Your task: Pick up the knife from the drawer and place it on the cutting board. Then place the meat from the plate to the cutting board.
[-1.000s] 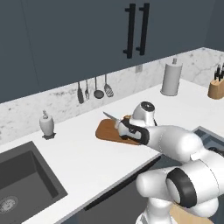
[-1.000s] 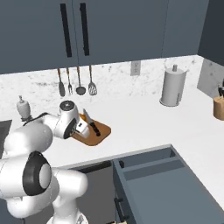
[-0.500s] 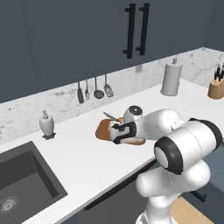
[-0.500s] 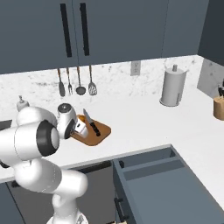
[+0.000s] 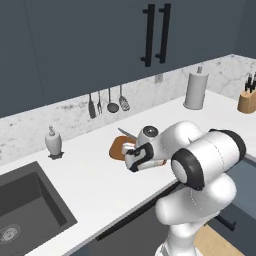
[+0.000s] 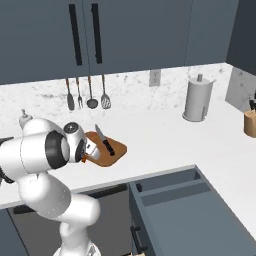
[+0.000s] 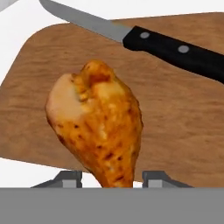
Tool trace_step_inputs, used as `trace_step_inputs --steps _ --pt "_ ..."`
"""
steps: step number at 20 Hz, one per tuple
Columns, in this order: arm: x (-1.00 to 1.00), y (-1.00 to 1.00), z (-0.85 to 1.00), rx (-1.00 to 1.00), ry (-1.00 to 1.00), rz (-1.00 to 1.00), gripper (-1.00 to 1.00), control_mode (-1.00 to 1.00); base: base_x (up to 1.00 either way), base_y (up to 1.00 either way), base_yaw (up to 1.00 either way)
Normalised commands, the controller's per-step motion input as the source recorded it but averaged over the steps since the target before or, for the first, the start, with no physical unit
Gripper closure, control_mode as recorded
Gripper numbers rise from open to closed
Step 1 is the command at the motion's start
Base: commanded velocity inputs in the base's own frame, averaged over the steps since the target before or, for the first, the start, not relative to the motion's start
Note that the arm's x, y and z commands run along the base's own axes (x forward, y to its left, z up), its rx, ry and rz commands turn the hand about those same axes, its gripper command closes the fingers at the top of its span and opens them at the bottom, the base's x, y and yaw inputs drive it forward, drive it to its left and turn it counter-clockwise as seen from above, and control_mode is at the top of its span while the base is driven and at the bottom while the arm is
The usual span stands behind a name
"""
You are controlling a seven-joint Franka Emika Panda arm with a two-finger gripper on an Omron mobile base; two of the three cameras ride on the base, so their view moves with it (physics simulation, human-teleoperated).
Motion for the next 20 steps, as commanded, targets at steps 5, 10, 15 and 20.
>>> trace_step_inputs --steps 5,10,15,20 --pt "-0.20 0.00 0.57 0.00 -0.15 0.00 -1.00 -1.00 0.00 0.00 0.00" --pt "-0.18 0.00 1.00 0.03 -0.18 -0.03 -1.00 -1.00 0.00 0.00 0.00" --pt "-0.44 -0.10 1.00 0.11 -0.03 -0.03 -1.00 -1.00 0.00 0.00 0.00" --pt "-0.99 -0.17 1.00 0.17 0.15 0.00 -1.00 -1.00 0.00 0.00 0.00"
